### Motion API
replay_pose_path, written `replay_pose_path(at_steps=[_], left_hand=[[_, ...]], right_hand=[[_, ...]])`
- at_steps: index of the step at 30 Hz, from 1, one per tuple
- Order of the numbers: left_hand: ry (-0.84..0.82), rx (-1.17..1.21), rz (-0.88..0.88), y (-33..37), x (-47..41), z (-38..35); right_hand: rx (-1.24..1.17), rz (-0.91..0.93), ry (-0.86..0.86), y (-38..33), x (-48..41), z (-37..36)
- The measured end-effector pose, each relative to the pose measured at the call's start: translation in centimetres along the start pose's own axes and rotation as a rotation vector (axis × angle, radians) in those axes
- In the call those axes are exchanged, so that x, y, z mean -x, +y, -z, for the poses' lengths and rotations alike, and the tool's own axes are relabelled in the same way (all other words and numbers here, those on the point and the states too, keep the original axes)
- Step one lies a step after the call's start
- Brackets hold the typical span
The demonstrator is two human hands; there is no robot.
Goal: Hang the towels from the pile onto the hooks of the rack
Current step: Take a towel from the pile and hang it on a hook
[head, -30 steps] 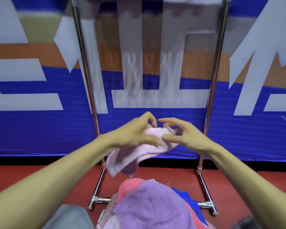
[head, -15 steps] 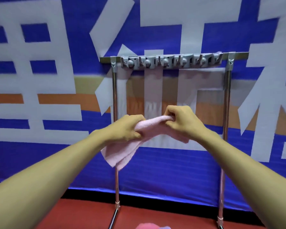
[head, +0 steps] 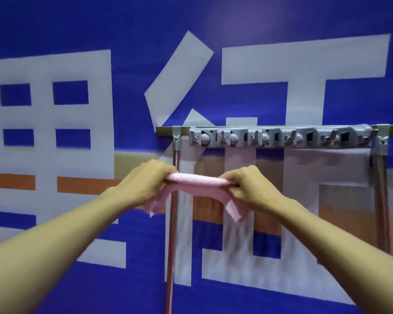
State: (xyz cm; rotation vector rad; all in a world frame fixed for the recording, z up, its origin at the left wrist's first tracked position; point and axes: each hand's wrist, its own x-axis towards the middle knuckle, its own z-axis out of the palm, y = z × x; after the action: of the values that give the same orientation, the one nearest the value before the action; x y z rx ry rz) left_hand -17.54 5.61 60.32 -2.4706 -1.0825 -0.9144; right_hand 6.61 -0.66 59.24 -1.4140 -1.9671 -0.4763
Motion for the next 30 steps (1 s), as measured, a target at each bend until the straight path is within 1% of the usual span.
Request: replay_pose_path(at_steps=[2, 4, 6, 7, 9, 10, 14, 17, 19, 21, 23, 26, 28, 30], left_hand=[[0.137, 0.171, 0.057, -1.3, -2.4, 1.1], [0.282, 0.334, 0.075, -2.2, -4.6, 1.9], [0.368, 0.337, 0.074, -2.9, -6.7, 2.8], [0.379, 0.306, 0.086, -3.0, -7.5, 3.1], [0.417, 0.245, 0.102, -3.2, -9.5, 4.0], [0.440, 0.217, 0.113, -3.4, -10.4, 4.3], [0.493, 0.171, 0.193, -3.4, -12.7, 4.2], [0.412, 0.164, 0.240, -3.6, -12.1, 2.5], [0.339, 0.194, 0.275, -3.6, -11.1, 0.8], [0.315, 0.205, 0.313, -3.5, -9.9, -0.5], [0.322, 0.267, 0.333, -2.7, -9.4, -1.4], [0.296, 0.334, 0.307, -0.9, -8.1, -2.4], [0.292, 0.359, 0.285, -0.4, -7.6, -3.2], [0.265, 0.384, 0.261, 0.4, -6.9, -3.8]], right_hand=[[-0.079, 0.026, 0.099, 0.0, -2.3, -0.2], [-0.149, 0.055, 0.197, -0.8, -4.0, 0.1], [-0.151, 0.100, 0.329, -1.3, -6.1, 0.9], [-0.126, 0.104, 0.390, -1.5, -7.0, 1.5], [-0.044, 0.073, 0.494, -1.6, -9.8, 3.0], [-0.001, 0.048, 0.516, -1.7, -11.1, 3.6], [0.149, -0.093, 0.472, -2.2, -14.1, 4.0], [0.315, -0.122, 0.391, -2.5, -13.6, 2.7], [0.369, -0.102, 0.333, -2.3, -12.5, 1.4], [0.327, -0.088, 0.285, -2.2, -11.2, -0.1], [0.334, -0.094, 0.240, -1.7, -10.5, -0.8], [0.349, -0.124, 0.179, -1.6, -9.2, -2.0], [0.252, -0.137, 0.154, -1.9, -8.7, -3.1], [0.076, -0.168, 0.118, -2.5, -8.1, -4.2]])
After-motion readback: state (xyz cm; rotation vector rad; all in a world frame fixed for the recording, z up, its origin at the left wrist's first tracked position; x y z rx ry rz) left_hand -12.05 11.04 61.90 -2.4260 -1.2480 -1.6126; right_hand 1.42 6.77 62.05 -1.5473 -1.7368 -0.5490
